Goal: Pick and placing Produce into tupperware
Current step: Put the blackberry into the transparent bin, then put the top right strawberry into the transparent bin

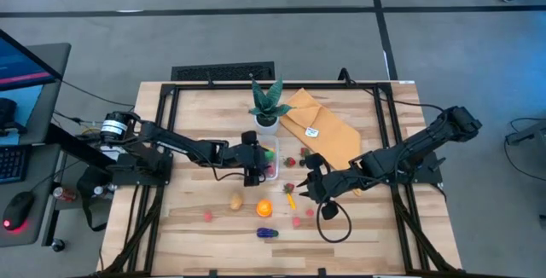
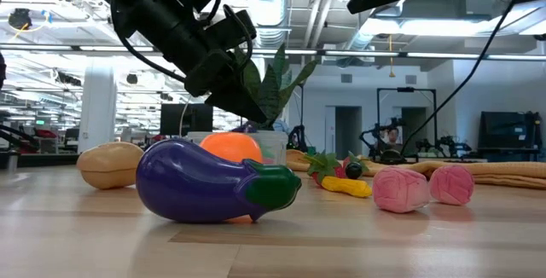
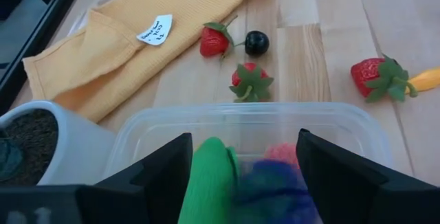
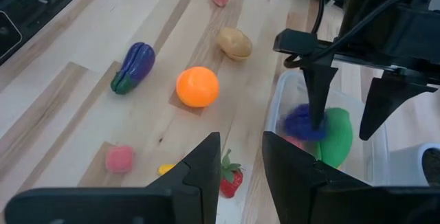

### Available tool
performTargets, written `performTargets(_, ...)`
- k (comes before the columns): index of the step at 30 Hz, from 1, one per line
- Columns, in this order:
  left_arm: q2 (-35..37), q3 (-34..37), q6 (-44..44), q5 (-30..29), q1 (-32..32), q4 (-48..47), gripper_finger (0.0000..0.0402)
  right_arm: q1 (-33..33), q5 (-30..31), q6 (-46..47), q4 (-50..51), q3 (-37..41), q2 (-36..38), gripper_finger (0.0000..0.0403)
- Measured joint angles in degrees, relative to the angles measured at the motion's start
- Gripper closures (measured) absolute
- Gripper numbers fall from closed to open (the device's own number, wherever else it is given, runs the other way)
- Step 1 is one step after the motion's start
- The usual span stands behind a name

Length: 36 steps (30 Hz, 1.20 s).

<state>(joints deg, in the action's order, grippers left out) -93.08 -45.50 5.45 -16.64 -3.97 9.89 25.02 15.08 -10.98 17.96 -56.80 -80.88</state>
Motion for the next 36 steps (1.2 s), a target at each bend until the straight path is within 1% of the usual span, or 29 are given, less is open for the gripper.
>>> performTargets(5,0.06,0.0,0.01,-0.55,0.0,0.1,0.0119,0.0,-0.01,0.0,0.0,0.0,0.0,0.0301)
performTargets(11,2.24,0.0,0.39,-0.51,-0.29,-0.16,0.0103,-0.03,0.02,0.39,0.41,0.0,0.0,0.0301)
performTargets(16,6.99,-0.02,0.51,-0.26,-1.93,-2.88,0.0101,-0.8,0.17,2.65,2.63,0.0,0.0,0.0301)
performTargets(18,9.64,-0.02,0.59,-0.23,-3.14,-5.08,0.0101,-1.23,1.5,3.51,3.39,0.0,0.0,0.0301)
performTargets(21,13.61,-0.07,0.58,-0.36,-5.57,-8.39,0.0101,-1.72,3.38,4.27,4.28,0.0,0.0,0.0301)
performTargets(25,17.45,-0.06,-2.25,-0.87,-10.08,-14.47,0.0101,-2.03,3.39,4.95,4.5,0.0,0.0,0.0301)
performTargets(27,18.27,-0.07,-4.94,-2.38,-12.83,-16.5,0.0101,-1.94,3.36,4.98,4.52,0.0,0.0,0.0301)
performTargets(31,18.85,-0.03,-10.56,-7.94,-18.38,-22.03,0.0101,-1.77,3.31,4.8,4.3,0.0,0.0,0.0301)
performTargets(36,18.88,-0.04,-19.26,-13.16,-24.04,-29.12,0.0102,-1.8,3.29,7.27,4.97,0.0,0.0,0.0301)
